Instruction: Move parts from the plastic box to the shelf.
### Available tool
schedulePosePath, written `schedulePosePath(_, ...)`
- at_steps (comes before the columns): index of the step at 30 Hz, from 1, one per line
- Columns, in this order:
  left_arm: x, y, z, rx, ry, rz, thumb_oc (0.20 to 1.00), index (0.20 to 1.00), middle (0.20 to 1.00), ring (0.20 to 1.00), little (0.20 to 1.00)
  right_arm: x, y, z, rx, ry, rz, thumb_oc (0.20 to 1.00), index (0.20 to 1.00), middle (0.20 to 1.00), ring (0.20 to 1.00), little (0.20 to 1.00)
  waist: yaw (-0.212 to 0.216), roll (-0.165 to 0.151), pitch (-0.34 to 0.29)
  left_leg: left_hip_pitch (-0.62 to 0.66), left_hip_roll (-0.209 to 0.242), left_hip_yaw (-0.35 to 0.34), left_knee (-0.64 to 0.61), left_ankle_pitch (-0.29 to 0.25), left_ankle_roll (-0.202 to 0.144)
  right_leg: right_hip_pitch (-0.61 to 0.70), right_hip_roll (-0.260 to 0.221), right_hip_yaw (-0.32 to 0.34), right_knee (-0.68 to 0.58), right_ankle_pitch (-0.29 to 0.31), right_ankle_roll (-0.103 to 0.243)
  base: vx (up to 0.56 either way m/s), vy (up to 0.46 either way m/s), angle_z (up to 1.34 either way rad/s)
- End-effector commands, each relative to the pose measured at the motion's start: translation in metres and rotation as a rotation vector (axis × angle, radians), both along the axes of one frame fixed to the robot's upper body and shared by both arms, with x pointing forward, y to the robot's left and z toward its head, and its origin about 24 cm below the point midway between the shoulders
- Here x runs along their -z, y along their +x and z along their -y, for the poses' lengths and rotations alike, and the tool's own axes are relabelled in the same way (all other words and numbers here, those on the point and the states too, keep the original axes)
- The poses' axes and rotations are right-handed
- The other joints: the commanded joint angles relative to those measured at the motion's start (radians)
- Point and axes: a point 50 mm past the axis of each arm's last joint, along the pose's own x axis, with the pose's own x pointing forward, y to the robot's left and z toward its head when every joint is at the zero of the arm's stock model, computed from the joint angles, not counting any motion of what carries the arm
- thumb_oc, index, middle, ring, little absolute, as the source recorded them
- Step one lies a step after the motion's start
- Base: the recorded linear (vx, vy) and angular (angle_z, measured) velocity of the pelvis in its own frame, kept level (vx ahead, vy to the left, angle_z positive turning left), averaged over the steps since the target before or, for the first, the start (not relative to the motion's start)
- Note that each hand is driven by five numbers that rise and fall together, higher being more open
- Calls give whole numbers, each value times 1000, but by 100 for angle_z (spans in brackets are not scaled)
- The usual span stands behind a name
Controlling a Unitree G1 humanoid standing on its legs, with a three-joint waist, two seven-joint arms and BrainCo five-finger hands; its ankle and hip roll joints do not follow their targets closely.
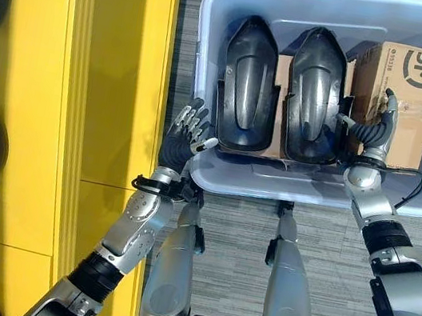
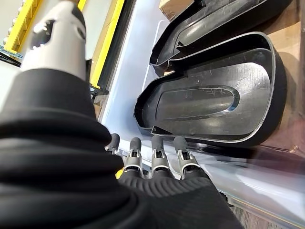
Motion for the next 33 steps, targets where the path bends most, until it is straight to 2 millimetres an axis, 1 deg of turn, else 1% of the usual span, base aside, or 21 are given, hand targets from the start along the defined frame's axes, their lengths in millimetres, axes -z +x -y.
schedulePosePath(1,-31,-2,1,32,-9,165,1000,1000,1000,1000,1000,-24,3,24,76,-19,56,1000,1000,1000,1000,1000,9,-2,11,63,34,-34,6,-32,-28,-1,16,43,34,44,33,0,0,0)
schedulePosePath(7,-33,-1,1,35,-14,172,1000,1000,1000,1000,1000,-20,5,23,74,-16,33,1000,1000,1000,1000,1000,8,-2,14,57,35,-33,6,-27,-29,-12,18,47,36,50,32,-10,-7,-3)
schedulePosePath(9,-31,-2,1,33,-11,166,1000,1000,1000,1000,1000,-16,5,19,57,-23,18,1000,1000,1000,1000,1000,6,0,15,61,34,-34,6,-35,-29,-11,20,47,38,43,33,0,0,0)
schedulePosePath(13,-31,-1,0,27,-13,165,1000,1000,1000,1000,1000,-18,5,14,41,-15,41,1000,1000,1000,1000,1000,3,-1,13,58,34,-35,6,-37,-28,-11,21,45,36,43,33,0,0,0)
schedulePosePath(15,-33,-1,-2,6,-7,173,1000,1000,1000,1000,1000,-27,-1,2,-8,-34,109,1000,1000,1000,1000,1000,-4,-8,13,56,36,-33,6,-33,-28,-16,21,45,37,48,32,0,0,0)
schedulePosePath(19,-36,1,-4,-9,2,187,1000,1000,1000,1000,1000,-40,-11,-10,-55,-66,205,1000,1000,1000,1000,1000,-13,-14,9,61,37,-34,6,-41,-27,-10,22,43,36,41,33,0,0,0)
schedulePosePath(21,-38,1,-5,-19,10,195,1000,1000,1000,1000,1000,-49,-18,-16,-80,-83,265,1000,1000,1000,1000,1000,-17,-21,6,60,37,-34,6,-37,-28,-13,23,45,36,45,33,0,0,0)
schedulePosePath(22,-39,0,-5,-21,16,200,1000,1000,1000,1000,1000,-56,-24,-21,-99,-92,320,1000,1000,1000,1000,1000,-20,-24,4,61,37,-34,6,-38,-28,-12,22,43,36,45,33,0,0,0)
schedulePosePath(23,-38,0,-5,-21,17,199,1000,1000,1000,1000,1000,-55,-25,-21,-98,-92,319,1000,1000,1000,1000,1000,-20,-25,1,59,37,-34,6,-37,-28,-14,21,43,36,46,33,0,0,0)
schedulePosePath(25,-39,-1,-6,-20,22,204,1000,1000,1000,1000,1000,-65,-32,-28,-133,-103,380,1000,1000,1000,1000,1000,-22,-27,1,65,38,-36,6,-44,-28,-6,20,41,36,39,35,0,0,0)
schedulePosePath(29,-39,-3,-6,-12,40,206,1000,1000,1000,1000,1000,-70,-39,-42,-193,-86,430,1000,1000,1000,1000,1000,-21,-34,-3,60,37,-37,6,-37,-28,-9,20,41,37,45,35,0,0,0)
schedulePosePath(33,-37,-2,-7,-15,45,192,1000,1000,1000,1000,1000,-65,-38,-57,-260,-69,406,1000,1000,1000,1000,1000,-19,-37,-3,59,35,-36,6,-36,-28,-10,19,40,37,46,35,0,0,0)
